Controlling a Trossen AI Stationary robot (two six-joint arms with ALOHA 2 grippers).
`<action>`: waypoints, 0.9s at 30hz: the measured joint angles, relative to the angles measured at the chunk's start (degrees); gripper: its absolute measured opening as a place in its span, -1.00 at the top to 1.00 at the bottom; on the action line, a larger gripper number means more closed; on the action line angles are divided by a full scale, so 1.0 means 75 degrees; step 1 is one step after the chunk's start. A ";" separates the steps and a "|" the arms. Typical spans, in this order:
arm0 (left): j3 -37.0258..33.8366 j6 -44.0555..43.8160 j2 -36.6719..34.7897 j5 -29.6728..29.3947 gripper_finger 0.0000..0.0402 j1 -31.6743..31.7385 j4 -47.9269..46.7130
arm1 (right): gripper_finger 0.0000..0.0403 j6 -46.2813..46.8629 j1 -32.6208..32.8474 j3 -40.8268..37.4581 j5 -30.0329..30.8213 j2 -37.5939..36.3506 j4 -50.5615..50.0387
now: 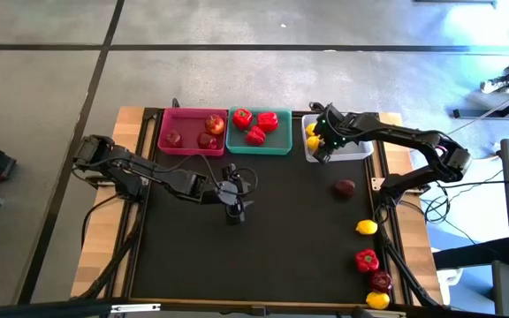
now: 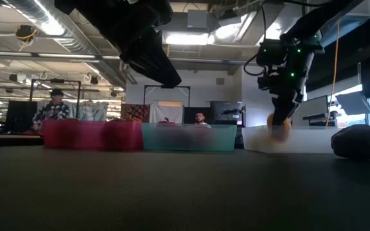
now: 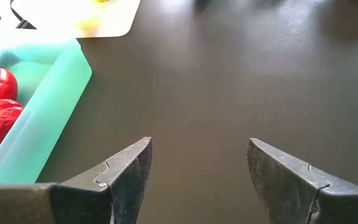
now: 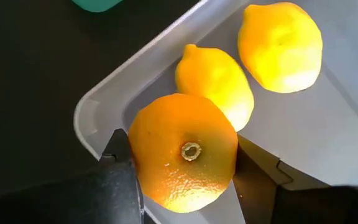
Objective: Sort produce into baskets
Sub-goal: Put the lemon into the white bin, then put the apple into the pink bin
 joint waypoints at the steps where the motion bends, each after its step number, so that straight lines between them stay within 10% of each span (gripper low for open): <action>1: 0.0000 -0.0015 0.0000 -0.0002 -0.28 0.0000 0.0000 | 0.35 0.0043 0.0000 -0.0007 0.0021 0.0000 -0.0008; 17: -0.0006 -0.0070 0.0000 -0.0006 -0.28 0.0000 0.0033 | -0.38 -0.0037 0.0003 -0.0007 -0.0069 0.0000 -0.0032; 27: -0.0006 -0.0064 0.0000 -0.0009 -0.28 0.0035 0.0033 | -0.36 -0.0042 0.0009 0.0986 -0.0070 -0.0020 -0.1350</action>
